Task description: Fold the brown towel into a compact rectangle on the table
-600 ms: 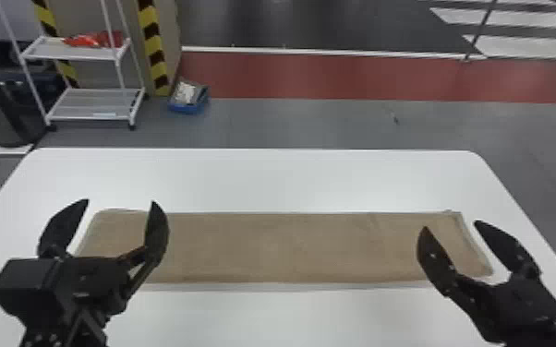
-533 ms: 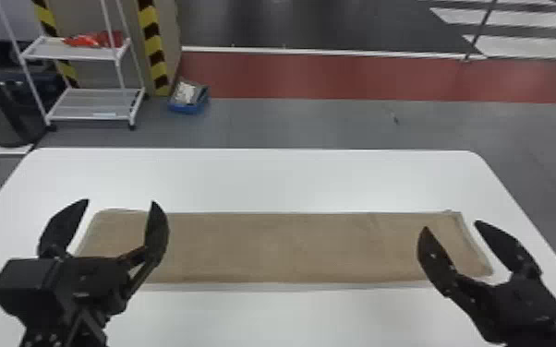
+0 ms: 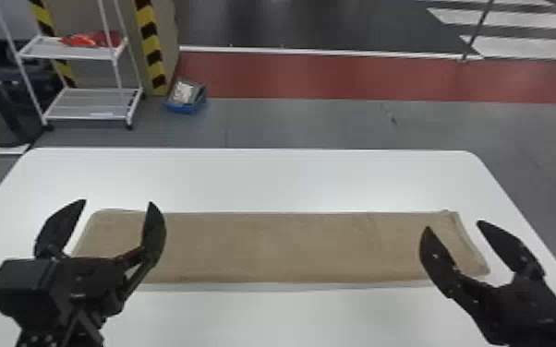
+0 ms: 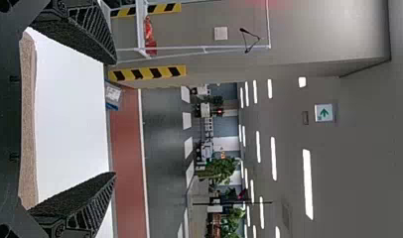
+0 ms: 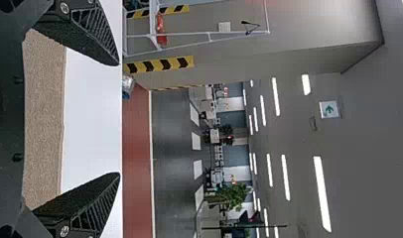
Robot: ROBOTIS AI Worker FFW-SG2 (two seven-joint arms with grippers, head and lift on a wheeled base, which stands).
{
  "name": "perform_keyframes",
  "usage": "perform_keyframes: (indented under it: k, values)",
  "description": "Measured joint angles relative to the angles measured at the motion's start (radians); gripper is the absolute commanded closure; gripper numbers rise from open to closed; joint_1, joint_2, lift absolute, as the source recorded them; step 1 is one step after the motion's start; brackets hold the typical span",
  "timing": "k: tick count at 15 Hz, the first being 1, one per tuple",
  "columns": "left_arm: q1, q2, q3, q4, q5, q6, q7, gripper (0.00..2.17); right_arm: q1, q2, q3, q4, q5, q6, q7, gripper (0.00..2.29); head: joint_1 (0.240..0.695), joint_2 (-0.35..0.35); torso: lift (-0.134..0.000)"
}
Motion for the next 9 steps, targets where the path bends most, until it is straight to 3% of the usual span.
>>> perform_keyframes:
  k: [9]
  values:
    - [-0.034, -0.007, 0.020, 0.068, 0.019, 0.047, -0.019, 0.10, -0.028, 0.000, 0.026, 0.077, 0.041, -0.071, -0.002, 0.18, 0.695, -0.047, -0.125]
